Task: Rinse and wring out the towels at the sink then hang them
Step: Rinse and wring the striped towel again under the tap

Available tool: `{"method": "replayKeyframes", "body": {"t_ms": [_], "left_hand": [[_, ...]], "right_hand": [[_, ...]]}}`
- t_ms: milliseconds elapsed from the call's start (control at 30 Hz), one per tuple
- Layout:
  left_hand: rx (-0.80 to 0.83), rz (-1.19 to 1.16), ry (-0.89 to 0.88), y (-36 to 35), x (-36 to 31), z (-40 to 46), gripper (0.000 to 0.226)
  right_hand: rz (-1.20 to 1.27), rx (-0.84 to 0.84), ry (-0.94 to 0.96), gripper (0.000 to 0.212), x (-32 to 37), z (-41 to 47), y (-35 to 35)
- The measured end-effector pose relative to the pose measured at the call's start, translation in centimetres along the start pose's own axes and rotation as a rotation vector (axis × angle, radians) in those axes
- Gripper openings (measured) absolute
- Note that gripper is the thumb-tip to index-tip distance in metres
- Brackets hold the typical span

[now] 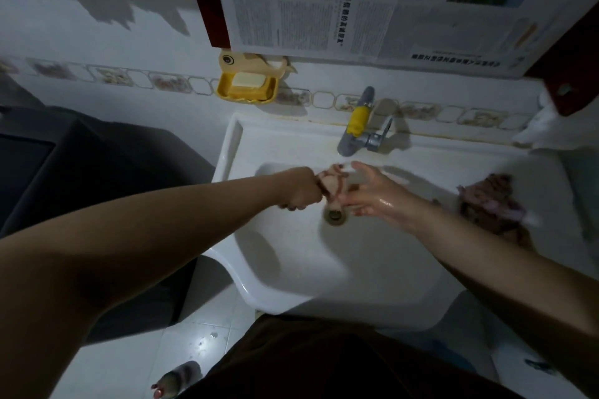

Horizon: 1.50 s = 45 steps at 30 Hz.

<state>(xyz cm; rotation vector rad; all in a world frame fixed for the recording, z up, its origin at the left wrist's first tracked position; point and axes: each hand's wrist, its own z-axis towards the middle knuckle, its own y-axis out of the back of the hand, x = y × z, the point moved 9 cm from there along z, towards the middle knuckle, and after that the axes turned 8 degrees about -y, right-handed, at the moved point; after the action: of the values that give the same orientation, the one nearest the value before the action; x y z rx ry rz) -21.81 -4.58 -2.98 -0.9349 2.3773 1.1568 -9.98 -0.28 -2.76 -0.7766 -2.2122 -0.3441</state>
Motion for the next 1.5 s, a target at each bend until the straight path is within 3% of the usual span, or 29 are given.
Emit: {"method": "replayKeyframes", "body": {"t_ms": [67,133,200,233,300,400,467,567,667,733,800,867,967,1067,1133,1200,1267,1367,1500], "left_hand": [[0.150,-0.451,0.132,-1.9,1.5,-0.3,0.028],[0.291,-0.725,0.141,-3.4,0.8,-1.0,0.042],[0.450,-0.907,0.080,-4.6,-0.9,-1.7,0.052],[0.542,-0.989,0.033,-5.2,-2.1,-2.2,0.050],[0.707,-1.070,-0.060,-6.6,-4.5,-3.5,0.041],[0.948,-1.149,-0.216,-8.0,-7.5,-5.6,0.029],[1.048,-1.206,-0.241,-8.1,-8.2,-6.3,0.025],[1.014,-1.168,-0.180,-8.3,-7.0,-6.2,0.029],[0.781,-1.023,-0.062,-8.2,-4.6,-4.6,0.024],[0.621,-0.887,-0.023,-7.8,-3.3,-3.2,0.024],[0.460,-0.675,-0.014,-6.9,-2.6,-1.7,0.027],[0.200,-0.351,-0.017,-4.8,-1.9,0.1,0.009],[-0.161,0.314,-0.140,-1.2,-2.6,1.0,0.026],[-0.300,0.728,-0.317,0.2,-4.2,0.8,0.034],[-0.347,0.936,-0.554,0.6,-6.0,0.3,0.035],[-0.374,1.031,-0.895,0.4,-7.7,-1.4,0.033],[-0.352,1.083,-1.073,0.5,-7.8,-2.3,0.029],[-0.454,1.099,-1.232,1.9,-9.0,-4.1,0.026],[-0.567,1.126,-1.310,2.9,-10.2,-5.7,0.026]], "right_hand": [[-0.392,-0.247,0.359,0.086,1.2,-1.9,0.9],[-1.010,-0.467,0.791,0.072,2.0,-4.7,-1.0],[-1.395,-0.617,1.071,0.061,1.4,-5.7,-2.6],[-1.438,-0.659,1.138,0.059,1.5,-5.6,-2.8],[-1.298,-0.674,1.280,0.052,3.2,-6.1,-2.9],[-1.019,-0.508,1.503,0.033,5.8,-8.0,-3.2],[-1.051,-0.514,1.558,0.022,7.1,-8.7,-3.4],[-1.280,-0.458,1.563,0.010,7.4,-8.2,-4.3],[-1.536,-0.294,1.486,0.011,6.3,-6.8,-4.7],[-1.641,-0.326,1.344,0.017,6.1,-5.4,-4.2],[-1.749,-0.425,1.116,0.015,6.6,-3.8,-3.9],[-1.845,-0.383,0.713,0.017,6.0,-1.4,-3.6],[-1.537,-0.321,0.239,0.025,4.2,1.1,-2.1],[-1.050,-0.209,0.087,0.024,1.7,2.2,-2.0],[-0.629,-0.149,-0.044,0.023,0.0,1.9,-2.0],[-0.302,-0.059,-0.162,0.019,-1.4,0.8,-3.1],[-0.099,0.040,-0.255,0.022,-2.1,-0.1,-4.5],[0.128,0.193,-0.352,0.043,-2.0,-0.8,-6.3],[0.307,0.367,-0.355,0.044,-1.3,-1.7,-7.6]]}}
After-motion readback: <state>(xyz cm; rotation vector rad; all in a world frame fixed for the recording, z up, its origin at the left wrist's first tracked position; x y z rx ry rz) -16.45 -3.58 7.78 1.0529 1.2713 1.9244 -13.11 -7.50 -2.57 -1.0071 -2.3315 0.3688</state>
